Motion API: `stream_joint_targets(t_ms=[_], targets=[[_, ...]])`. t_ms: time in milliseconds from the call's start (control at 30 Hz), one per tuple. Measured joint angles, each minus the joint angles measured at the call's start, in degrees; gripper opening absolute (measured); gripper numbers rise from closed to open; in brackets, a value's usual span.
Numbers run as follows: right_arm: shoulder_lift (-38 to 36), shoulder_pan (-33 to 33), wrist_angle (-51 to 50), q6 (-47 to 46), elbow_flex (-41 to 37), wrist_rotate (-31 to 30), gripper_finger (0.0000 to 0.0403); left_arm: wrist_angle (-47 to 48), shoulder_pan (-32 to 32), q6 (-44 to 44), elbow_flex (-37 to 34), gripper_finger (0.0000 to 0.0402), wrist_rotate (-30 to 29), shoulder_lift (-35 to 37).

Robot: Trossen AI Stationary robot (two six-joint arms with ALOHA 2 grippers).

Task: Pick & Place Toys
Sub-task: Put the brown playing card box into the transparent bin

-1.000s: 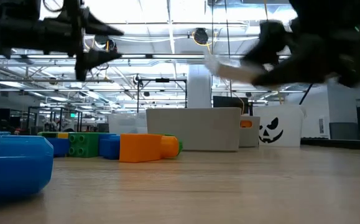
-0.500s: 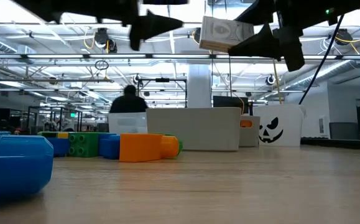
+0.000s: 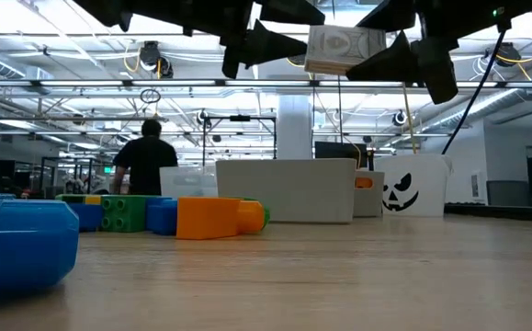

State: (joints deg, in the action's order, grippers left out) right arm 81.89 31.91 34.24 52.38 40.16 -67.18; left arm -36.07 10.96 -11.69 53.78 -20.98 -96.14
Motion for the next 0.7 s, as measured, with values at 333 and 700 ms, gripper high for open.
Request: stream_joint_targets(t_ms=[333,700], targets=[[0.0,0.8,0.3,-0.4,0.0,-1.0,0.0269,-0.7,0.0,1.1,0.0,0.0246,-0.4,0.0],[0.0,2.3,2.5,-0.5,0.2,1.0,0.0269,-1.4,-0.1,0.5,0.1,0.0246,-0.8,1.0]])
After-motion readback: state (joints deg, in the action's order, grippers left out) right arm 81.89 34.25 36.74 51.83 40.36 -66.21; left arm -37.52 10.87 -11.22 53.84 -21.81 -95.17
